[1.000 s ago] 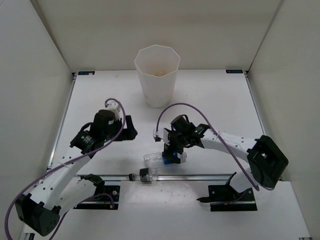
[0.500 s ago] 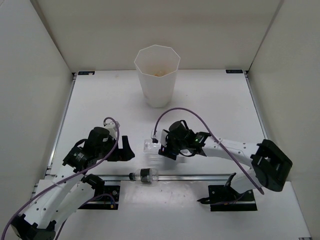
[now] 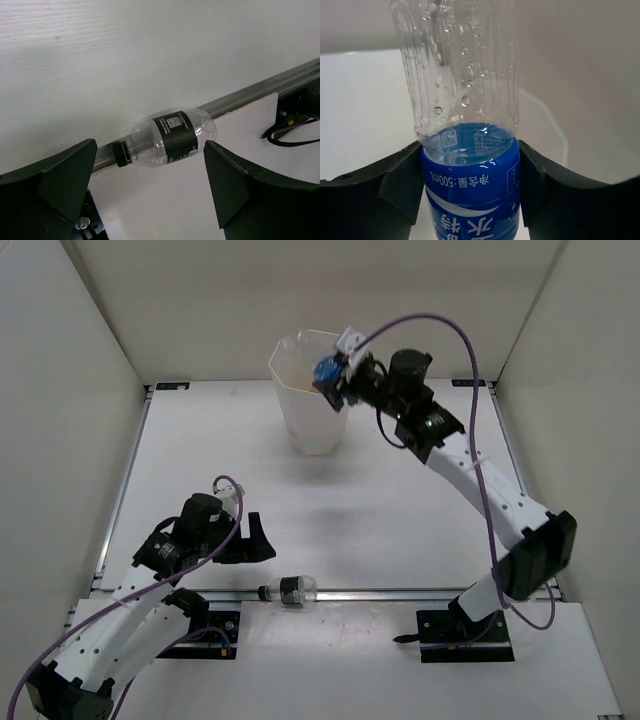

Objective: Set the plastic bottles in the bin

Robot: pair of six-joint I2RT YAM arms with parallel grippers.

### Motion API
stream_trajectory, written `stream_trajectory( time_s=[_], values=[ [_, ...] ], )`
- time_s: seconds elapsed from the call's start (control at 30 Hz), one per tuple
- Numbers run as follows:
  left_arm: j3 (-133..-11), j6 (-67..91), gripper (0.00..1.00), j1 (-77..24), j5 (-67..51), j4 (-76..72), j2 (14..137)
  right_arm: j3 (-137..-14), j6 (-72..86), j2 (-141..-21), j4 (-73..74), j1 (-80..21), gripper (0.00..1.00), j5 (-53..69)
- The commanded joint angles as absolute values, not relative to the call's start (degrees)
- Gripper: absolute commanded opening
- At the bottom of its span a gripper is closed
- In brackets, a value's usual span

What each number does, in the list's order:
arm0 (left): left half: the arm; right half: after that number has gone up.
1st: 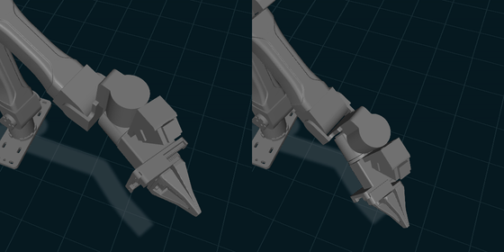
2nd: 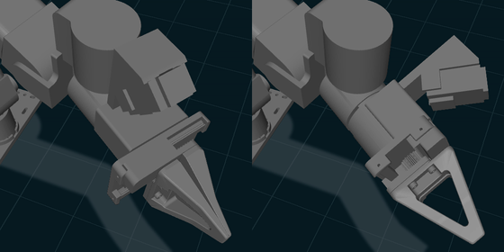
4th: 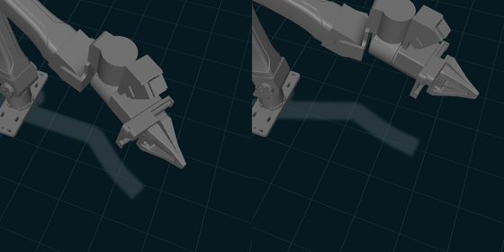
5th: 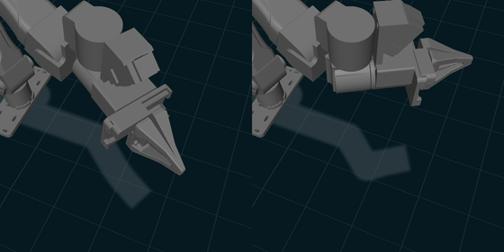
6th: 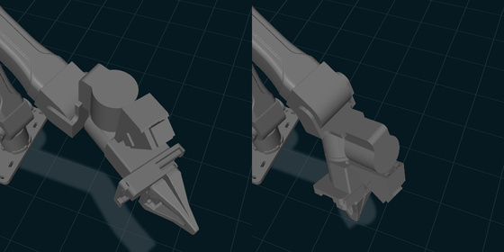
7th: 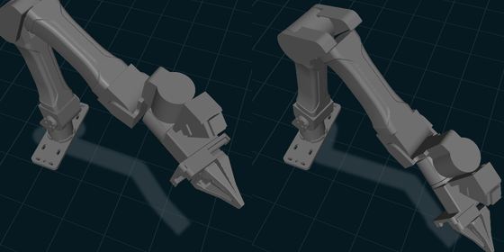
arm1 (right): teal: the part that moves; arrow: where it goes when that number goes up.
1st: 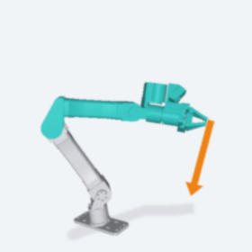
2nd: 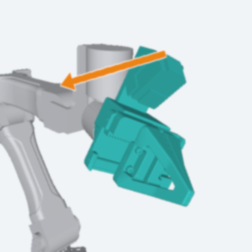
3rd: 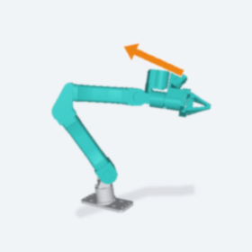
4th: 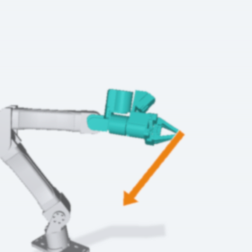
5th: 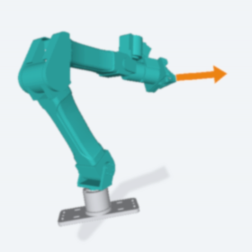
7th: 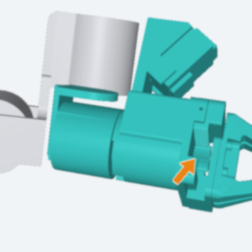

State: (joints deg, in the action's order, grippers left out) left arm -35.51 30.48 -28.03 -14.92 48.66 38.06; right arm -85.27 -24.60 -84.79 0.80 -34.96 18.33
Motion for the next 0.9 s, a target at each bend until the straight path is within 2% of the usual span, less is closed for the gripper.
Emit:
stream_trajectory(
  time_s=[0.0, 0.13, 0.27, 0.4, 0.5, 0.53, 0.6, 0.73, 0.87],
  values=[
    [-35.51, 32.17, 0.99, -26.99, -16.17, 45.00, 39.19, -100.14, -21.54, -94.71, -2.73, -32.44, 0.28, 17.32],
    [-37.00, 30.68, 0.99, -24.53, -16.35, 44.38, 40.25, -121.67, -16.36, -109.03, 2.19, -29.80, 0.29, 14.93],
    [-37.70, 29.53, 0.99, -23.47, -14.78, 44.65, 42.53, -129.02, -11.96, -117.75, 0.62, -26.99, 0.35, 19.41],
    [-37.71, 29.18, 0.98, -21.89, -14.50, 45.62, 44.82, -132.01, -11.95, -121.81, 0.44, -26.98, 0.40, 17.49],
    [-37.53, 28.31, 0.98, -20.66, -16.69, 44.74, 45.44, -131.92, -10.47, -123.39, 0.44, -26.63, 0.57, 18.98],
    [-37.88, 28.39, 0.98, -20.48, -16.35, 44.91, 45.87, -132.01, -10.02, -124.01, 0.44, -26.80, 0.68, 19.94],
    [-38.93, 27.78, 0.98, -20.65, -15.65, 45.44, 46.32, -132.53, -9.58, -123.66, -0.71, -26.37, 0.98, 19.86],
    [-40.43, 26.37, 0.99, -21.18, -15.73, 45.88, 47.28, -133.41, -9.76, -122.00, -0.09, -26.98, 0.99, 19.17],
    [-41.48, 24.44, 0.99, -22.84, -18.19, 45.18, 47.29, -133.33, -8.62, -117.53, 7.09, -27.51, 1.00, 19.07]
  ],
)
